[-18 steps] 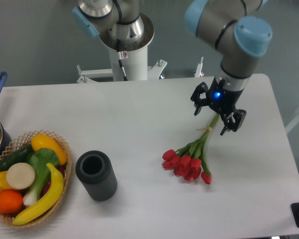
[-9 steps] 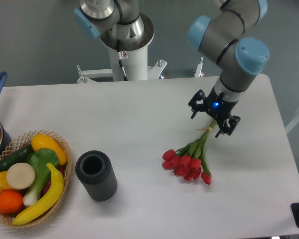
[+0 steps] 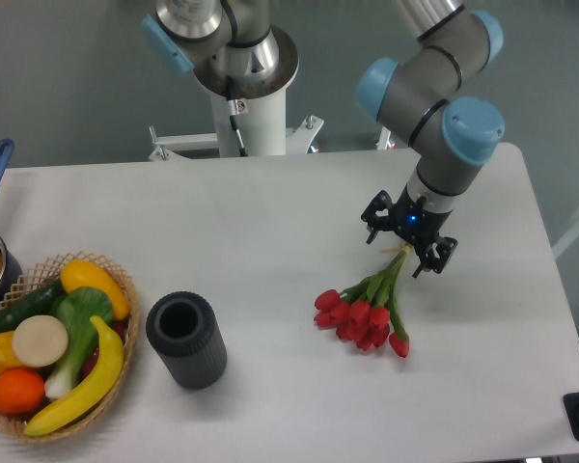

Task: Pick up the flowers from the table
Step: 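Lower the gripper down around the tulip stems near the tie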

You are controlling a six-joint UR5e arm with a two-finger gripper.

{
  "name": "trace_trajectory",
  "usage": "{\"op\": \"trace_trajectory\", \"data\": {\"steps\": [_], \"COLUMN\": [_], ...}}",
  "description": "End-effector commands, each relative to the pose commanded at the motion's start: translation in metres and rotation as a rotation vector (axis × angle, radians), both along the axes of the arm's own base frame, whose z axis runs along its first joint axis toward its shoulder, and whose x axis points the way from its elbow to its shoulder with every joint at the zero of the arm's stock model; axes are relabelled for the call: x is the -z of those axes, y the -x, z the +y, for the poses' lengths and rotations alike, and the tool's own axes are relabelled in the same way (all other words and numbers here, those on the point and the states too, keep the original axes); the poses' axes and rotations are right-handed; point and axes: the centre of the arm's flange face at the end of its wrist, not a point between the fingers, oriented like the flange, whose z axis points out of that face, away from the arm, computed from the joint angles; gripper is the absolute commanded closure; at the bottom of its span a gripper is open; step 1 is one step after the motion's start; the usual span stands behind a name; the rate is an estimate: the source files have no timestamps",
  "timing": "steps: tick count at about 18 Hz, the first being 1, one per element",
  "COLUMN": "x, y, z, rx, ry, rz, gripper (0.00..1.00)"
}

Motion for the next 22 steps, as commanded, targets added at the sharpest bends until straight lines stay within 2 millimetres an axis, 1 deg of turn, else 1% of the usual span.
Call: {"op": "trace_trajectory", "data": {"steps": [4,8,13,15,18,22], "x": [0.016,0.022,0.033,0.033,0.043,0.049], "y": [-0.003,-0.006,-0.008,-0.009,-0.013,-0.016], "z": [-0.006,0.000,0.002,0.005,0.010,0.011], "rx": [0.001,0.012,-0.003,0.002,0.010,0.014], "ry": [0.050,0.054,0.061,0.061,0.068,0.072], "rz": [0.073,0.068,0.049,0.050,0.032,0.021], "gripper": [0.00,0.00,0.00,0.00,0.00,0.00]}}
